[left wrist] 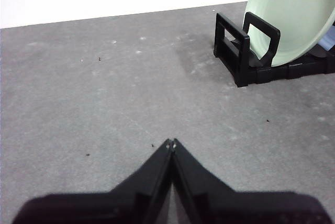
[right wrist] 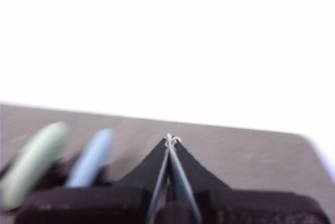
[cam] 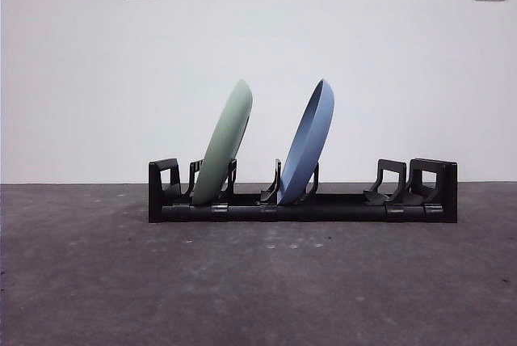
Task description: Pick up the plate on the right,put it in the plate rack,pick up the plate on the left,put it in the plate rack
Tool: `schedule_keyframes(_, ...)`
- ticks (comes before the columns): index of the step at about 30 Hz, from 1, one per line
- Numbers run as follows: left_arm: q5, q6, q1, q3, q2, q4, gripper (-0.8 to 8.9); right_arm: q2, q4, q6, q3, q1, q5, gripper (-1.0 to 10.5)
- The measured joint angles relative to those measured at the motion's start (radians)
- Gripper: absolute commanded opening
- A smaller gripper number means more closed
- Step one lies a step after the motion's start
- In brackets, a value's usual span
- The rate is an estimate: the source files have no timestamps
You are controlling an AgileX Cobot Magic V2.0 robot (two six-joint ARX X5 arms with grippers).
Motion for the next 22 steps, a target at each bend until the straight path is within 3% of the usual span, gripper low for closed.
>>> schedule_keyframes(4, 0.000, 0.000, 0.000, 0.000, 0.000, 0.000, -0.04, -0.163, 0.175, -0.020, -0.246, -0.045, 0.051, 0.0)
schedule_keyframes(10, 0.000, 0.000, 0.000, 0.000, 0.000, 0.000, -0.04, -0.352, 0.373, -0.029, -0.629, -0.050, 0.054, 0.0)
schedule_keyframes(14, 0.000, 0.000, 0.000, 0.000, 0.000, 0.000, -0.04, -0.455, 0.420, -0.030, -0.827, -0.050, 0.054, 0.0)
schedule_keyframes(22, 0.000, 0.000, 0.000, 0.000, 0.000, 0.000, -0.04, -0.572, 0.427, -0.030, -1.022, -0.050, 0.077, 0.0)
